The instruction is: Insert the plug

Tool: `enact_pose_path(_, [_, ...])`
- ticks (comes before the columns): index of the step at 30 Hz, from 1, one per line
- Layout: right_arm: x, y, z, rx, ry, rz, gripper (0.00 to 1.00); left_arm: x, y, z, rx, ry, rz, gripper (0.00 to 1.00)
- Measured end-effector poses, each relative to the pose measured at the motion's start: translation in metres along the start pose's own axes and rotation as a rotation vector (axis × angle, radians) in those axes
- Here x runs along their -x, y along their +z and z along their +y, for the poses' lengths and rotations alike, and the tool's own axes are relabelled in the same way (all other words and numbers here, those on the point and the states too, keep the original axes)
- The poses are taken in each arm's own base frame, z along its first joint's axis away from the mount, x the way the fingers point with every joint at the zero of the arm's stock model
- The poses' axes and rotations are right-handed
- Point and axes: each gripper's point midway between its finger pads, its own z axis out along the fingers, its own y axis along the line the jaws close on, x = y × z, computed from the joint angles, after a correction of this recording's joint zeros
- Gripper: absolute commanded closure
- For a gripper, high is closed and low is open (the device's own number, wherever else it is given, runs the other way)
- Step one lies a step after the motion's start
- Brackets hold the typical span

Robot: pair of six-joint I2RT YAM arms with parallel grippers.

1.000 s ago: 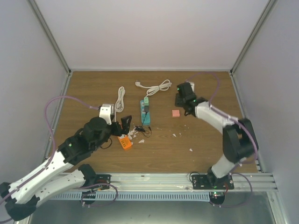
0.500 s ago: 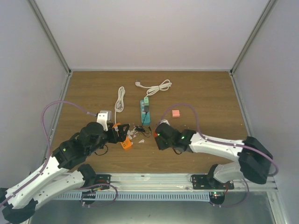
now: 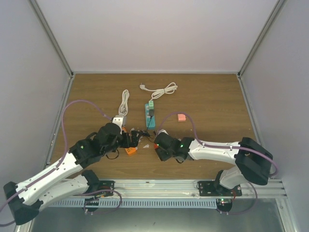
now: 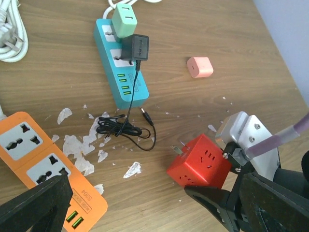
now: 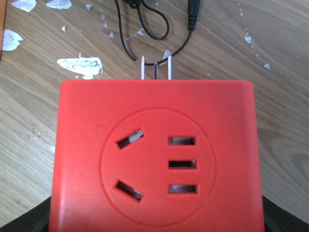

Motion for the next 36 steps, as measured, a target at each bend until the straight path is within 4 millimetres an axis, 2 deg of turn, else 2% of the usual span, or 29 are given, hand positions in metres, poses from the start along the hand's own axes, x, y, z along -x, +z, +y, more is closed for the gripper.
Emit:
enact_pose_path(5, [0.003,0.005,0.005,0.014,-0.009,-0.01,0.33,-0.001,0.006,0.003,0.028,0.005,0.007,0.01])
enact_pose_path(9, [0.006,0.007,0.007,0.026,-0.005,-0.024,0.25,0.007,0.003,0.019,0.112,-0.028,-0.049,0.01])
enact_pose_path(13, [0.01,0.007,0.01,0.037,0.001,-0.048,0.19,0.021,-0.005,0.047,0.243,-0.09,-0.162,0.01])
enact_pose_path(17, [0.007,0.01,0.008,0.038,0.008,-0.049,0.01,0.026,0.007,0.084,0.398,-0.145,-0.195,0.01])
enact_pose_path(21, [0.003,0.01,0.006,0.036,0.018,-0.052,0.0,0.016,0.031,0.125,0.553,-0.169,-0.137,0.01])
enact_pose_path(25, [0.001,-0.006,0.001,0.059,0.048,-0.096,0.01,0.016,0.045,0.155,0.614,-0.186,-0.105,0.01])
enact_pose_path(28, [0.002,-0.02,0.0,0.096,0.072,-0.138,0.01,0.028,0.053,0.162,0.575,-0.198,-0.115,0.03])
enact_pose_path(32, [-0.002,-0.025,0.005,0.143,0.078,-0.145,0.01,0.04,0.066,0.162,0.5,-0.185,-0.117,0.1])
enact_pose_path(36, [-0.013,-0.019,0.009,0.17,0.07,-0.114,0.08,0.032,0.095,0.166,0.46,-0.153,-0.038,0.27])
